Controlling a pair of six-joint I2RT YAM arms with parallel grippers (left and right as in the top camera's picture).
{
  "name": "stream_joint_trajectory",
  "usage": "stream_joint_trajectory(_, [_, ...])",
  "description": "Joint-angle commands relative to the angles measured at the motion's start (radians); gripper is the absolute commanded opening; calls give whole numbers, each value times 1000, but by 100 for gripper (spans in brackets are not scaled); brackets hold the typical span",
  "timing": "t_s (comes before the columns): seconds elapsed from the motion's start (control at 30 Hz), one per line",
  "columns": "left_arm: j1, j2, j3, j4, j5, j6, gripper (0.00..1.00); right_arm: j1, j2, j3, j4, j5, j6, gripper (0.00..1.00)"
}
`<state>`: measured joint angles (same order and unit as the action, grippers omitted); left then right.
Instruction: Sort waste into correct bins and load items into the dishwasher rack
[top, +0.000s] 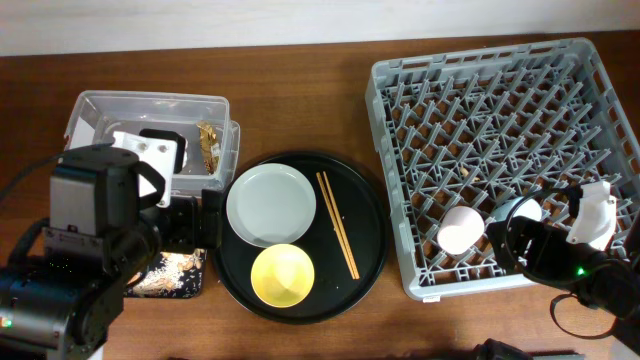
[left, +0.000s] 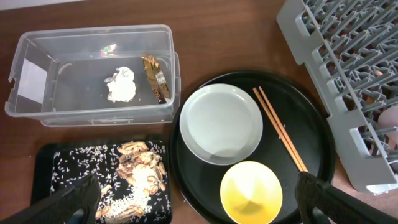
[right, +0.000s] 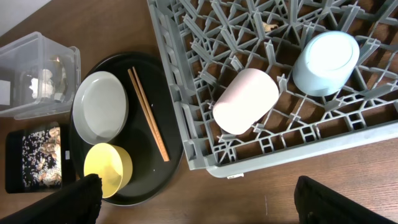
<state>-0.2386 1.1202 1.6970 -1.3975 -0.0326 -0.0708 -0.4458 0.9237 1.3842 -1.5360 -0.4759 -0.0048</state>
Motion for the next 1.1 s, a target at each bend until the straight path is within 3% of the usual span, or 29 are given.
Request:
stream_joint_trajectory(0.0, [-3,2,3,-13,11,16,99,-6,-2,11,3,10,-7,99])
stream_joint_trajectory(0.27, [-25,-116,2,-11,-30,35,99,-6,-2,11,3,10,-7,99])
stream_joint_trajectory(0.33, [-17,-182,-41,79,-61,45,99,-6,-2,11,3,10,-7,99])
stream_joint_trajectory(0.43, [55,-328,-269,344,-38,65,99,-6,-2,11,3,10,-7,99])
stream_joint_trajectory(0.67, [151,-727,-893,781,73,64,99,-6,-2,11,3,10,-6,98])
stream_joint_trajectory(0.9, [216,-1100,-1319,971,108,64,99,-6,-2,11,3,10,-7,99])
stream_joint_trajectory(1.07, [222,-1115,-1491,1078,126,64,99,-6,-2,11,3,10,-7,99])
